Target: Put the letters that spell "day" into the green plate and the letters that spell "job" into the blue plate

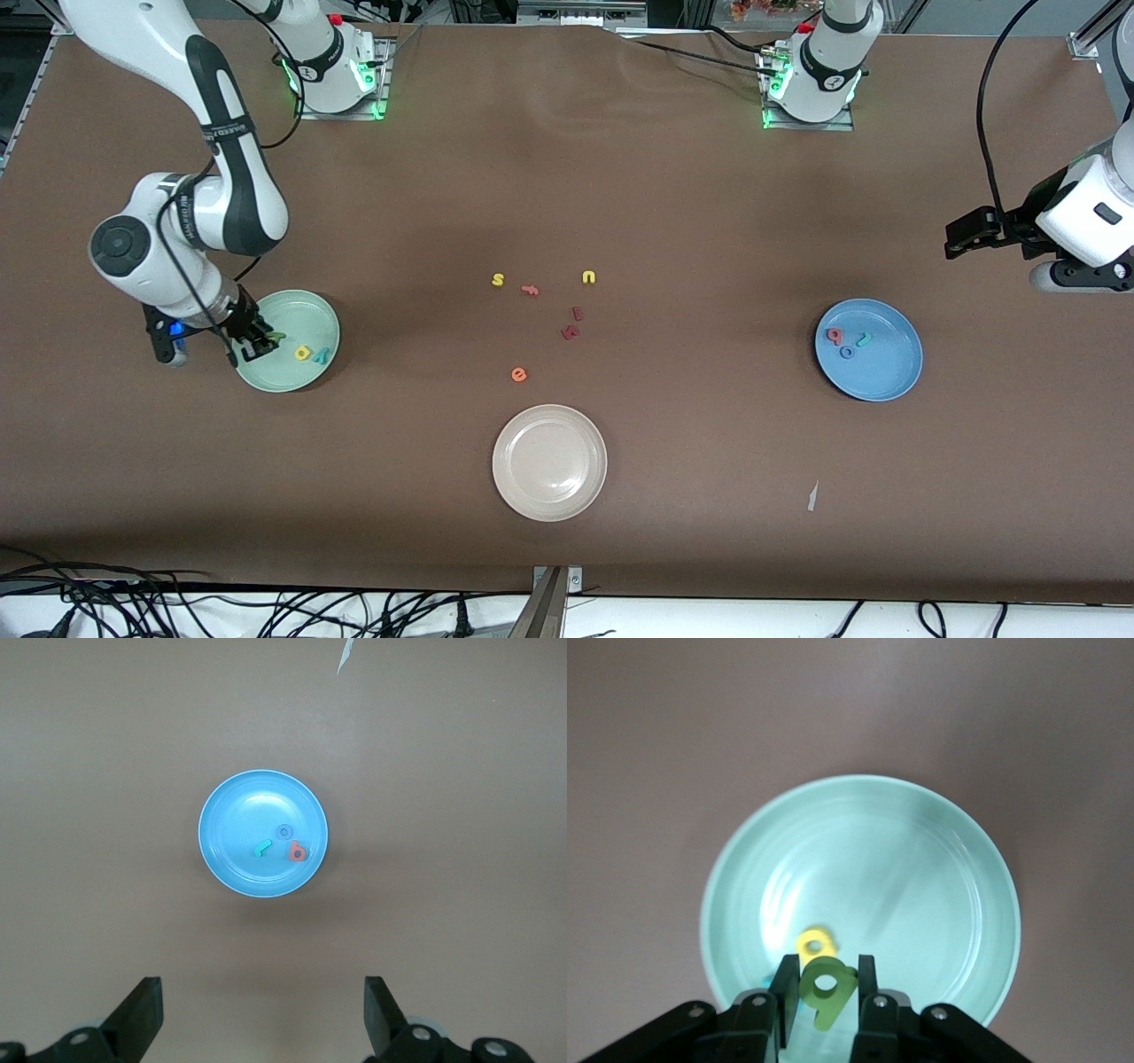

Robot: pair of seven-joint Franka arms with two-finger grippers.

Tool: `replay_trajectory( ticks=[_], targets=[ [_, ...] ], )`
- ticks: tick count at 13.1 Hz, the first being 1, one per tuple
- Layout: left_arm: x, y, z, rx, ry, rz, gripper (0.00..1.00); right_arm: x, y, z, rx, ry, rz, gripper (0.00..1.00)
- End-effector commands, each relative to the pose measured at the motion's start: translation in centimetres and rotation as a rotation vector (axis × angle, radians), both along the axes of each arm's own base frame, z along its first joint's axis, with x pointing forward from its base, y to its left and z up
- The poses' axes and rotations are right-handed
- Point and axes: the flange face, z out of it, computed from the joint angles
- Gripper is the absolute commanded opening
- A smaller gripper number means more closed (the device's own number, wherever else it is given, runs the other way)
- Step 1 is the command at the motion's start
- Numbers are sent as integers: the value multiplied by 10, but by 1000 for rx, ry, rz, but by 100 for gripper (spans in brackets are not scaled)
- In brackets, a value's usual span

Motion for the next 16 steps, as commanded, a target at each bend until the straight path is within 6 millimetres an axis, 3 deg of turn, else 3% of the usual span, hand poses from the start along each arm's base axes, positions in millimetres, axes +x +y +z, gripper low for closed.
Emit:
replay_trajectory(
  ticks=[1,2,3,4,5,9,11,14,16],
  targets=[
    [-3,4,20,21,-32,-9,100,-24,-15,-2,24,-11,40,9],
    [-3,1,21,-3,-33,-3,100,-26,-18,0,29,-13,36,22],
    [-3,-2,22,-39,-34,5,100,-27,-24,3,32,-15,26,90],
    [-3,2,22,-50,-35,9,100,-27,-24,6,34,-21,27,99],
    [-3,11,22,-65,-39,25,100,-27,-28,11,37,-29,21,99],
    [-4,15,22,-60,-38,21,100,-27,-38,15,35,-42,10,99],
    [-4,16,22,-58,-37,21,100,-24,-13,37,60,-79,47,100],
    [-4,13,21,-51,-34,15,100,-19,-31,47,56,-123,22,100],
    [-4,13,20,-47,-33,13,100,-15,-44,79,60,-179,11,100]
  ],
)
